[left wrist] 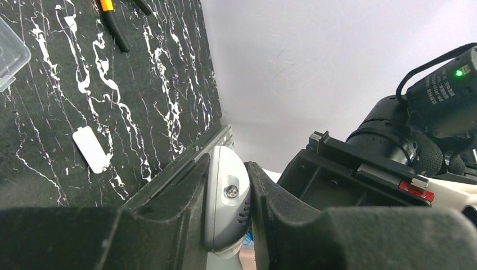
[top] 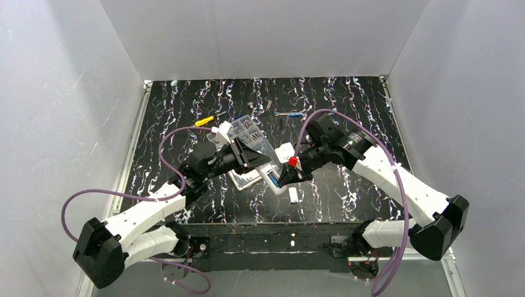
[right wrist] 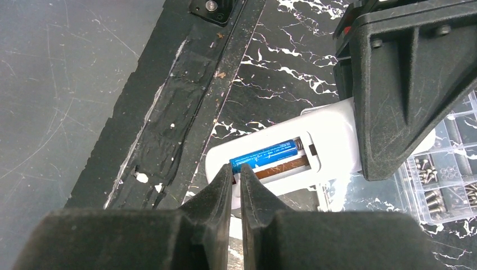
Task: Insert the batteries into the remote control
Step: Load the battery into the remote control, then move the distractor to the center of the board, then pick up the battery from the center of the board.
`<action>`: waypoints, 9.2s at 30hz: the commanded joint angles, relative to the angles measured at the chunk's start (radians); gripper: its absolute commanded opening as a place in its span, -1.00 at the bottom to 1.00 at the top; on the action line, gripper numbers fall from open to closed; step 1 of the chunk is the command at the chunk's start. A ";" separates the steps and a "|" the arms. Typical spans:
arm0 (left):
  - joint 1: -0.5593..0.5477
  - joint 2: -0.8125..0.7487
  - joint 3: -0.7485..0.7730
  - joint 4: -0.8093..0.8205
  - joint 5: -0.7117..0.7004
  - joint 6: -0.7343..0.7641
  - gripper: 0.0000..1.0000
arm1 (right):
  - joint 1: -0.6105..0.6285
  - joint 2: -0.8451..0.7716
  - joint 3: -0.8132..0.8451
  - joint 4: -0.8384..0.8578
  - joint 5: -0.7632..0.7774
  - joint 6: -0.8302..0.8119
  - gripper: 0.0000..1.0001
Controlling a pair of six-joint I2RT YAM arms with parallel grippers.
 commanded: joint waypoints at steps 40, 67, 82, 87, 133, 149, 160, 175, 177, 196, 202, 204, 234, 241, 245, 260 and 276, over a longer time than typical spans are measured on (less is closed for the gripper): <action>-0.028 0.009 0.060 0.059 0.019 -0.003 -1.00 | 0.005 0.077 0.021 0.048 0.034 -0.013 -0.58; -0.029 0.007 0.091 -0.025 0.034 0.044 -1.00 | -0.078 -0.098 0.021 0.182 -0.097 0.072 -0.24; -0.028 -0.116 0.095 -0.249 0.048 0.120 -1.00 | -0.466 0.186 0.031 0.482 0.054 0.191 0.18; -0.029 -0.157 0.095 -0.309 0.038 0.147 -1.00 | -0.500 0.433 0.257 0.318 0.122 0.060 0.22; -0.007 -0.193 0.123 -0.476 -0.022 0.224 -1.00 | -0.507 1.102 0.739 0.557 0.675 0.309 -0.97; -0.006 -0.206 0.131 -0.519 -0.040 0.229 -1.00 | -0.442 1.155 0.757 0.545 0.735 0.296 -0.97; -0.005 -0.230 0.116 -0.520 -0.047 0.231 -1.00 | -0.422 1.093 0.673 0.415 0.713 0.220 -0.97; -0.005 -0.248 0.107 -0.520 -0.042 0.230 -1.00 | -0.397 0.970 0.531 0.407 0.650 0.167 -0.97; -0.005 -0.250 0.109 -0.523 -0.039 0.230 -1.00 | -0.394 0.968 0.540 0.409 0.644 0.177 -0.97; -0.004 -0.256 0.130 -0.558 -0.034 0.258 -1.00 | -0.376 0.835 0.473 0.487 0.636 0.231 -0.97; -0.004 -0.257 0.131 -0.559 -0.032 0.256 -1.00 | -0.378 0.796 0.420 0.405 0.467 0.187 -0.41; -0.005 -0.257 0.132 -0.561 -0.029 0.254 -1.00 | -0.378 0.819 0.444 0.340 0.441 0.144 -0.34; -0.005 -0.290 0.129 -0.604 -0.049 0.275 -1.00 | -0.353 1.012 0.608 0.177 0.576 0.035 -0.40; -0.005 -0.293 0.128 -0.615 -0.056 0.285 -1.00 | -0.340 1.049 0.630 0.153 0.608 -0.012 -0.55; -0.005 -0.294 0.134 -0.628 -0.058 0.298 -1.00 | -0.338 1.055 0.635 0.128 0.597 -0.042 -0.73; -0.004 -0.299 0.137 -0.636 -0.067 0.311 -1.00 | -0.338 0.988 0.569 0.092 0.509 -0.113 -0.96; -0.004 -0.305 0.142 -0.643 -0.064 0.310 -1.00 | -0.336 0.954 0.533 0.081 0.476 -0.122 -0.97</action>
